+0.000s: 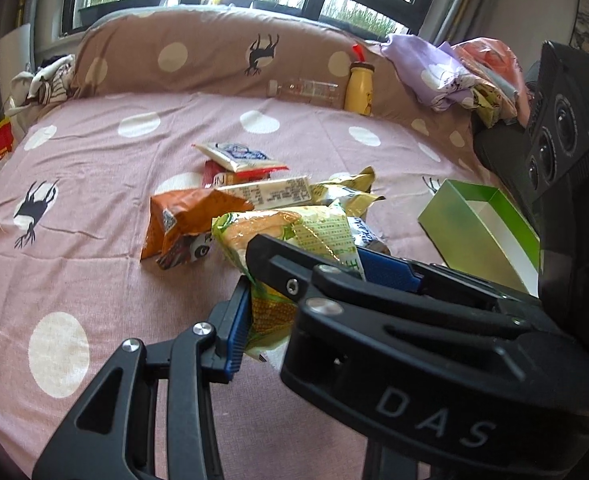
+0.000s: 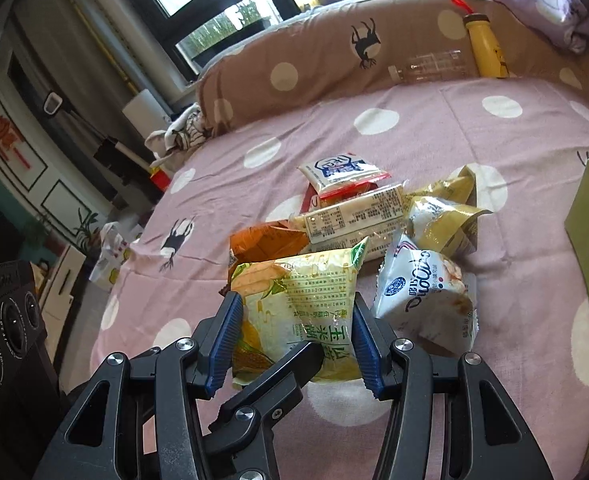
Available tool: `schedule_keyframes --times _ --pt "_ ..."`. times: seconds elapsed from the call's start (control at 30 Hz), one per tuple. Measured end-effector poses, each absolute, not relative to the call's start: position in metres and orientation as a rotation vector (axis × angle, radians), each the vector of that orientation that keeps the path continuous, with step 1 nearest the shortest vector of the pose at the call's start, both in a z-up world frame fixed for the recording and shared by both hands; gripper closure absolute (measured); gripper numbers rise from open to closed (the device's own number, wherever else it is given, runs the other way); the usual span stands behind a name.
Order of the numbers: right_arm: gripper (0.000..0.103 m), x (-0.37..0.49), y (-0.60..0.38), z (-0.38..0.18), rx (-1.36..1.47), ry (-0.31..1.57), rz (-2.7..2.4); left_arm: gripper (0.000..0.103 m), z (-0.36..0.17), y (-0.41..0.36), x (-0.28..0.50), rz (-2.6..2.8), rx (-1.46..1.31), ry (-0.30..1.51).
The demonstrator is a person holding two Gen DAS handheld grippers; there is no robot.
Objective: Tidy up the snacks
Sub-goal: 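Lift the corn snack bag and carry it toward the green box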
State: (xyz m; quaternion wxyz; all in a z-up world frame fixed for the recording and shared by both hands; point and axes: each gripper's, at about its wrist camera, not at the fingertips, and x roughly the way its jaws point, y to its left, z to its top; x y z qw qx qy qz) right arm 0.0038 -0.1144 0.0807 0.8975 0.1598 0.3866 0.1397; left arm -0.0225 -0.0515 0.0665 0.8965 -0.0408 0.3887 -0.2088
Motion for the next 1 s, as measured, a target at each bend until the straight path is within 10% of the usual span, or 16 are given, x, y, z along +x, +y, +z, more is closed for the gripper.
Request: schedule_keyframes --times 1.0 --pt "0.047 -0.025 -0.11 0.114 0.221 0.595 0.256 0.068 0.088 -0.054 -0.046 -0.461 -0.079 0.608"
